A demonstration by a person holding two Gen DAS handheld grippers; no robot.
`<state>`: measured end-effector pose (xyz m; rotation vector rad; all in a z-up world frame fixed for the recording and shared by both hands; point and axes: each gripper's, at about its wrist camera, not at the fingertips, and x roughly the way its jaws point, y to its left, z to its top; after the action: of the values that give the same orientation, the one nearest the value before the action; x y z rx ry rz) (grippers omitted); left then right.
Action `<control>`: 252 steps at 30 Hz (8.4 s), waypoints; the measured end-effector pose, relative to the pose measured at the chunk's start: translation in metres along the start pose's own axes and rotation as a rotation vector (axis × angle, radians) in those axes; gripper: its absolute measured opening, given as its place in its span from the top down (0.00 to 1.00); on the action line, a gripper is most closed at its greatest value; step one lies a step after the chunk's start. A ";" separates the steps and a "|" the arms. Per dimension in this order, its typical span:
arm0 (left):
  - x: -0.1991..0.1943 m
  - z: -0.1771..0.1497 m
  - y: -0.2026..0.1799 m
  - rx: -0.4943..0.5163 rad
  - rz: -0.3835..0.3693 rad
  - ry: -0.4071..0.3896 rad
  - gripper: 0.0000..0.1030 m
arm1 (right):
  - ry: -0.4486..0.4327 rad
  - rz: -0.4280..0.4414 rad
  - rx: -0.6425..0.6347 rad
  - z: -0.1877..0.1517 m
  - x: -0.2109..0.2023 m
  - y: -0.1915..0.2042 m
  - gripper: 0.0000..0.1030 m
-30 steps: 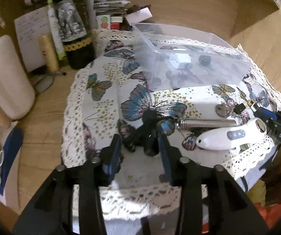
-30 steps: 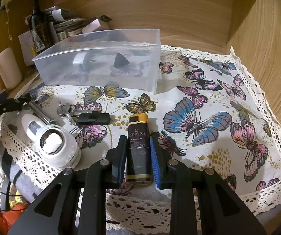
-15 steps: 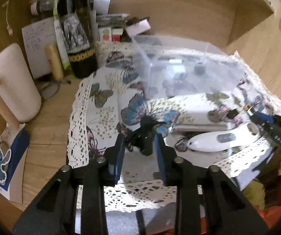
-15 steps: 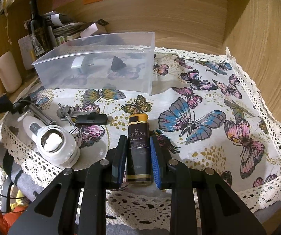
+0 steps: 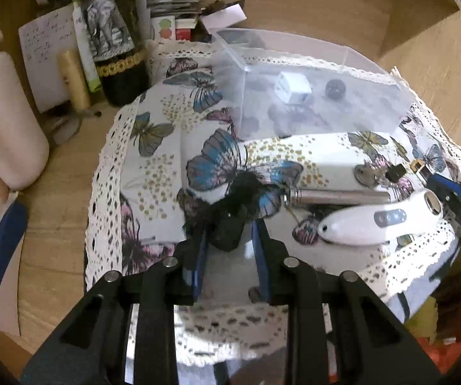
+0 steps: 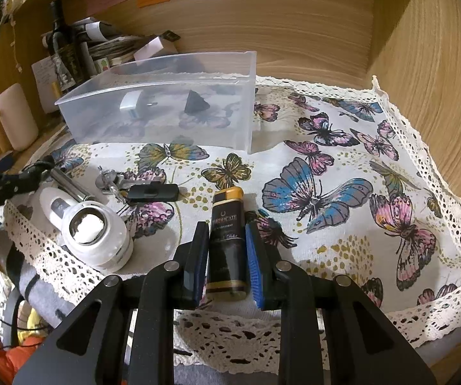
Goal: Organize rigid objects
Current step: 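Lift the black cylinder with the left tool while the right tool lifts the bottle, then lower the cylinder into the clear box with the left tool while the right tool releases the bottle inside, then grasp the silver metal rod with the left tool while the right tool grasps the white round mirror, then carry the rod into the clear box with the left tool while the right tool places the mirror inside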
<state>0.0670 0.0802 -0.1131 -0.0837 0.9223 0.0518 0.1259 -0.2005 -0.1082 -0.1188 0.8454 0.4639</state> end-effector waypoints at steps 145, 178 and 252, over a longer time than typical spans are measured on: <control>0.010 0.015 -0.058 0.268 -0.111 0.024 0.82 | -0.014 0.132 -0.018 0.021 -0.002 0.047 0.44; -0.009 0.020 -0.078 0.280 -0.101 -0.102 0.86 | -0.094 0.047 0.060 0.029 -0.012 0.031 0.40; -0.050 0.028 -0.012 0.064 -0.071 -0.110 0.86 | -0.284 -0.030 0.095 0.125 -0.023 0.000 0.40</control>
<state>0.0605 0.0701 -0.0560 -0.0535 0.8095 -0.0390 0.1994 -0.1727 -0.0084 0.0221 0.5848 0.4003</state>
